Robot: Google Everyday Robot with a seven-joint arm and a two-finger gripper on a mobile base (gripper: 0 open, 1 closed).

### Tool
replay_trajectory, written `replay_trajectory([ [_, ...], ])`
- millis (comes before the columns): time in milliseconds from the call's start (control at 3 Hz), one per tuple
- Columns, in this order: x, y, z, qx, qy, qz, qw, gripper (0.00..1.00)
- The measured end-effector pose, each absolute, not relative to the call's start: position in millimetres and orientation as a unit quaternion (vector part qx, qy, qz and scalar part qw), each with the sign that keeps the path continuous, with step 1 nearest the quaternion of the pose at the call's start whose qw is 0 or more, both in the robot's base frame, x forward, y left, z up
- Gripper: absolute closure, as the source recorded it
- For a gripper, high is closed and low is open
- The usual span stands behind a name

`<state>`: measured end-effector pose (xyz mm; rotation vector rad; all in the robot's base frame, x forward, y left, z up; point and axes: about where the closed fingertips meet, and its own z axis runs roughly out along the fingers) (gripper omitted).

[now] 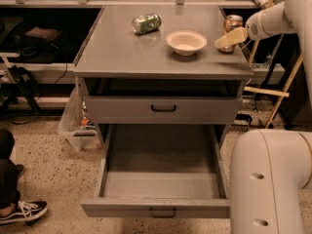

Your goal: Pick orange can from middle drawer and place on counter

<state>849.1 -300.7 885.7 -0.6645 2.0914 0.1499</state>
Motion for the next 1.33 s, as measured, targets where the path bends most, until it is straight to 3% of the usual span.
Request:
replay_trajectory([
  [667, 767.2, -444.9, 999.2, -0.194, 0.857, -0.09, 0.469, 0.0],
  [1000, 706.3, -490.7, 1033.9, -0.185, 0.865, -0.127, 0.449, 0.0],
  [1333, 701.3, -492.5, 1037.0, -0.185, 0.865, -0.128, 0.448, 0.0],
])
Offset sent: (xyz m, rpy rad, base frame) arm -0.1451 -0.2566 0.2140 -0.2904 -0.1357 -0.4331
